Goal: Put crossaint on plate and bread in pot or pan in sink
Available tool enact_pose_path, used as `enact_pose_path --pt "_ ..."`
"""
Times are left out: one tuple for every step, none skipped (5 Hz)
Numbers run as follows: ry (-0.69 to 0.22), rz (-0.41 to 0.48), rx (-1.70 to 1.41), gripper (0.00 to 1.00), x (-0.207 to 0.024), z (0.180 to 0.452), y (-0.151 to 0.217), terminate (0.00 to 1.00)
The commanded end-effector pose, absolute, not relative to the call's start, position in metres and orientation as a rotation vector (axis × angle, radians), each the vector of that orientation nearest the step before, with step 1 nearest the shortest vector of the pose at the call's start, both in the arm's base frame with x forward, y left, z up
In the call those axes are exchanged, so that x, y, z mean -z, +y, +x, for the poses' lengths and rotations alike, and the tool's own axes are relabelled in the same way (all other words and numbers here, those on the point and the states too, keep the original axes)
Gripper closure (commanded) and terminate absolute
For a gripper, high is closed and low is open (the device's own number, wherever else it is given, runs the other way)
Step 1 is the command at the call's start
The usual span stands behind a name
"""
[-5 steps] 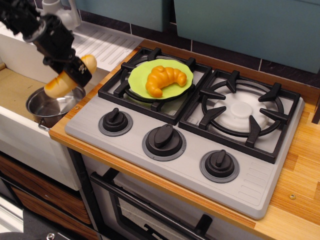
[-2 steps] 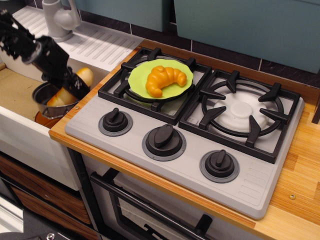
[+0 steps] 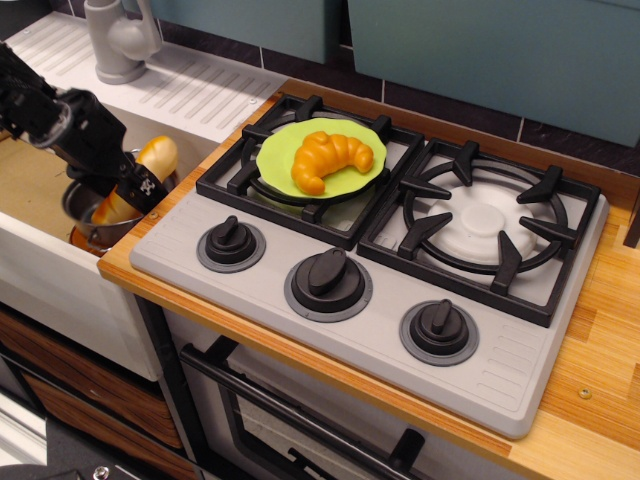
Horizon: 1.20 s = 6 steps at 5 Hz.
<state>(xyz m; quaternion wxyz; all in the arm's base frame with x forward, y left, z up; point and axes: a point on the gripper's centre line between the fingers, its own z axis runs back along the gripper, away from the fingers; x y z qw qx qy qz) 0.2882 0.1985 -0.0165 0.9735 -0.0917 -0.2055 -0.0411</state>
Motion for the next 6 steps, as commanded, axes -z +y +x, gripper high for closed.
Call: enact_pose_path --pt "-0.461 -0.107 0.104 0.0 -0.018 0.299 0.183 0.0" --pt "-0.418 -0.094 0.104 0.0 -0.035 0.295 0.182 0.0" --pt "-0.363 -0.067 0.1 0.0 -0.064 0.288 0.185 0.0" --pt "-0.308 -0.031 0.096 0.0 -0.091 0.28 0.186 0.0" --pt "-0.27 -0.011 0.093 0.0 -0.107 0.276 0.184 0.0" --pt "-0.235 0.009 0.135 0.0 -0.125 0.271 0.18 1.0"
